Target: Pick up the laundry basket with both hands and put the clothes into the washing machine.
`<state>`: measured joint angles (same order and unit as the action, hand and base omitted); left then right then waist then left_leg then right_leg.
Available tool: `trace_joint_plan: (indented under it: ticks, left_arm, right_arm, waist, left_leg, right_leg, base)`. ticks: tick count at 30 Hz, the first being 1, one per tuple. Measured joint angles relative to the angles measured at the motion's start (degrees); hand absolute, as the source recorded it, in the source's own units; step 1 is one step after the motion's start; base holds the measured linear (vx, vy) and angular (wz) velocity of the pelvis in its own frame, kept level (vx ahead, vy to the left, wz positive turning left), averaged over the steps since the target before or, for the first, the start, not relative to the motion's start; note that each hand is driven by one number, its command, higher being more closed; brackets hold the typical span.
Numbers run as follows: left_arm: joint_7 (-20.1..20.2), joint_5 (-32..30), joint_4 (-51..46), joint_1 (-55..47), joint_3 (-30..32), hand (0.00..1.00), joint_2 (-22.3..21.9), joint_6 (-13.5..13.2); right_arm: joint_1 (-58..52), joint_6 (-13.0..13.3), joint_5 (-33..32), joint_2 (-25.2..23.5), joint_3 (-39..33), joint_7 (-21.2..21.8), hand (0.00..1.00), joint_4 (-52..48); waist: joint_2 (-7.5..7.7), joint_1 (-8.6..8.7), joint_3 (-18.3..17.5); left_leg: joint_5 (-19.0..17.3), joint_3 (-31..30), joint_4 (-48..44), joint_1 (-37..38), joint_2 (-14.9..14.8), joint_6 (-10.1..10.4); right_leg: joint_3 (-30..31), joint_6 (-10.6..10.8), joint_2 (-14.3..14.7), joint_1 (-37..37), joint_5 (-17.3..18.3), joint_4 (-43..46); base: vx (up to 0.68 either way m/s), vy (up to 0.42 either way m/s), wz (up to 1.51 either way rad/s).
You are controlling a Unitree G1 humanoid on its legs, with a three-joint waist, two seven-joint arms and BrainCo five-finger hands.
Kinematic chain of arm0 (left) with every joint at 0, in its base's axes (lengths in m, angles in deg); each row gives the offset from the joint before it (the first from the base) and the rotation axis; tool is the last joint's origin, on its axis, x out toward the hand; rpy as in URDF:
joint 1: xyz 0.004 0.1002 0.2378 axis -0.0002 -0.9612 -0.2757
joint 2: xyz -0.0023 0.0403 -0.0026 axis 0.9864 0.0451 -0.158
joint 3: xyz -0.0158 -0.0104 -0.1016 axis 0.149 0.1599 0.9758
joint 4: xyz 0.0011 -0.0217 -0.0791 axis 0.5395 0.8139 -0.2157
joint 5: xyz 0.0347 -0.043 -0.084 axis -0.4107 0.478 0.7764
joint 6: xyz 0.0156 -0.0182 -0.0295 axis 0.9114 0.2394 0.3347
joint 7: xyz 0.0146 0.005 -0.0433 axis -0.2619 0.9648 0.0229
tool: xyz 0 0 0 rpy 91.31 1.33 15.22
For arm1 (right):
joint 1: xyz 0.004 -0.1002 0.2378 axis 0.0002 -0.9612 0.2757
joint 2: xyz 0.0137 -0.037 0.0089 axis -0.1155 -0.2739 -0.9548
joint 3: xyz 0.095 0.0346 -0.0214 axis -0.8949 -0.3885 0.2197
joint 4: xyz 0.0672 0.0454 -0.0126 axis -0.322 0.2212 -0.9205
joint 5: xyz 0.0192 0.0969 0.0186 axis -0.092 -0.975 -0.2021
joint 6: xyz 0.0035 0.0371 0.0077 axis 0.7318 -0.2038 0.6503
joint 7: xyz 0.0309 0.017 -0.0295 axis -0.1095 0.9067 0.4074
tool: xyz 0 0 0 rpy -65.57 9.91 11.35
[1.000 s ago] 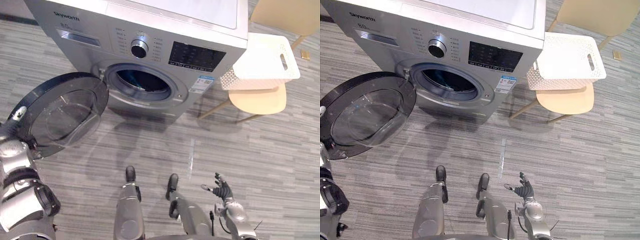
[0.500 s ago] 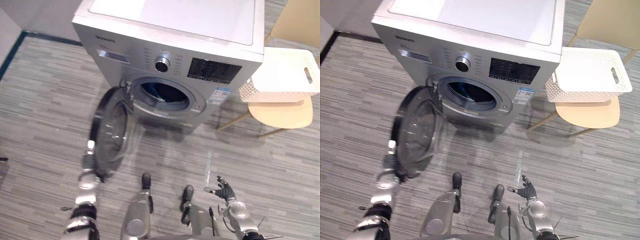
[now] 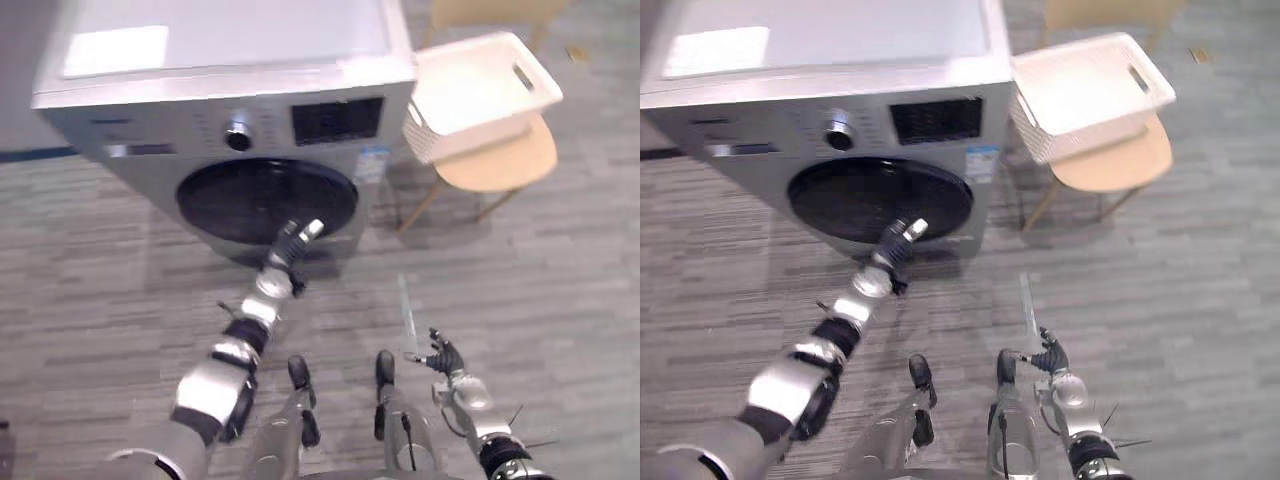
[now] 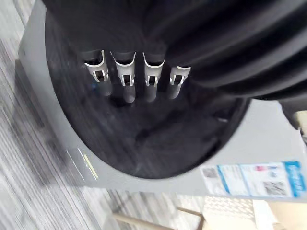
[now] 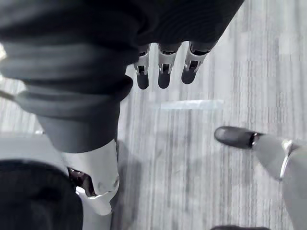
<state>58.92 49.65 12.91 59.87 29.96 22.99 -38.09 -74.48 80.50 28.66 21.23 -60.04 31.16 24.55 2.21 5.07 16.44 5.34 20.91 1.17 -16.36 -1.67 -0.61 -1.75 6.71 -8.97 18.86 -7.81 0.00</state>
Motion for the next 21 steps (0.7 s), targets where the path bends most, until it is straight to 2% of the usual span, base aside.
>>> trace_joint_plan:
  ticks: [1,3,5,7,10,12,14,17,21]
  left_arm:
    - [0.0,-0.6,0.7,3.4,1.4,0.00,4.5,0.7]
    - [0.3,-1.1,0.8,9.5,2.9,0.00,10.4,2.6]
    - [0.0,-1.2,0.8,9.0,3.0,0.00,9.7,2.6]
    - [-0.2,-2.1,-1.6,9.2,3.0,0.00,8.2,2.8]
    - [-1.3,-2.4,-6.0,8.1,2.8,0.00,6.1,2.7]
    - [-1.9,-2.4,-14.0,3.1,2.4,0.00,5.1,1.4]
    - [-2.9,-2.1,-24.8,-7.1,2.1,0.00,2.4,-1.2]
    - [-4.0,-1.0,-35.2,-24.0,2.3,0.00,-2.4,-3.4]
    - [-3.4,3.5,-36.6,-42.5,3.4,0.00,-7.8,-3.9]
  right_arm:
    - [0.4,0.0,-0.6,0.3,-0.1,0.0,0.00,-0.1]
    - [-2.4,0.1,-2.1,0.1,-1.1,-0.2,0.00,-2.1]
    - [-4.9,0.2,-3.0,-0.5,-1.1,-0.4,0.00,-4.4]
    - [-7.6,1.2,-3.7,-2.5,-0.8,-0.6,0.00,-8.5]
    - [-9.1,2.6,-4.2,-3.9,-0.6,-0.9,0.00,-11.9]
    - [-9.4,3.2,-4.2,-4.5,-0.5,-1.0,0.00,-12.5]
    - [-10.0,3.2,-4.1,-5.5,-0.3,-1.5,0.00,-12.5]
    - [-10.8,3.1,-3.9,-6.4,-0.6,-2.6,0.00,-12.2]
    - [-11.2,2.9,-1.7,-6.3,-2.3,-2.9,0.00,-9.5]
  waist:
    - [0.65,0.62,1.2]
    - [1.34,0.13,2.6]
    - [1.37,-0.97,2.8]
    - [1.37,-1.09,2.8]
    - [1.37,-2.28,2.8]
    - [1.36,-2.80,2.8]
    - [1.31,-3.31,2.8]
    - [0.91,-4.89,2.0]
    - [-0.55,-5.99,-0.8]
  left_leg:
    - [0.0,0.7,-0.3,-1.2,-0.4,0.0]
    - [0.1,1.1,-1.7,-4.1,-1.7,-0.1]
    - [0.1,0.9,-2.4,-4.7,-2.3,0.0]
    - [0.0,-0.7,-3.1,-6.1,-2.9,0.0]
    - [0.1,-2.1,-3.3,-6.4,-3.0,0.0]
    - [0.0,-3.0,-3.9,-5.6,-2.9,0.1]
    - [-0.3,-5.1,-3.8,-2.9,-2.8,0.5]
    - [-0.8,-6.7,-3.0,0.7,-2.5,1.2]
    - [-0.6,-9.0,-1.4,3.3,-1.3,1.2]
  right_leg:
    - [0.8,0.0,0.4,1.0,-1.0,-0.9]
    - [1.0,-0.5,1.0,2.9,-2.2,-2.2]
    - [0.6,-0.5,1.5,2.9,-2.2,-2.2]
    - [-1.4,-1.1,1.9,3.0,-1.9,-2.2]
    - [-3.0,-1.3,1.9,2.5,-1.5,-2.0]
    - [-3.5,-1.5,1.8,1.6,-0.4,-0.8]
    - [-5.5,-1.7,1.6,-1.3,2.3,1.4]
    - [-6.8,-1.7,1.5,-4.0,5.6,4.4]
    - [-9.3,-1.3,0.9,-6.8,7.8,5.6]
  base:
    - [-0.01,-0.056,-0.56]
    - [0.02,-0.077,-0.18]
    - [0.04,-0.055,0.08]
    - [0.03,-0.048,0.34]
    - [0.02,-0.017,0.26]
    - [0.03,0.005,0.28]
    - [0.06,-0.001,0.43]
    - [0.08,-0.005,0.31]
    - [0.13,0.017,0.36]
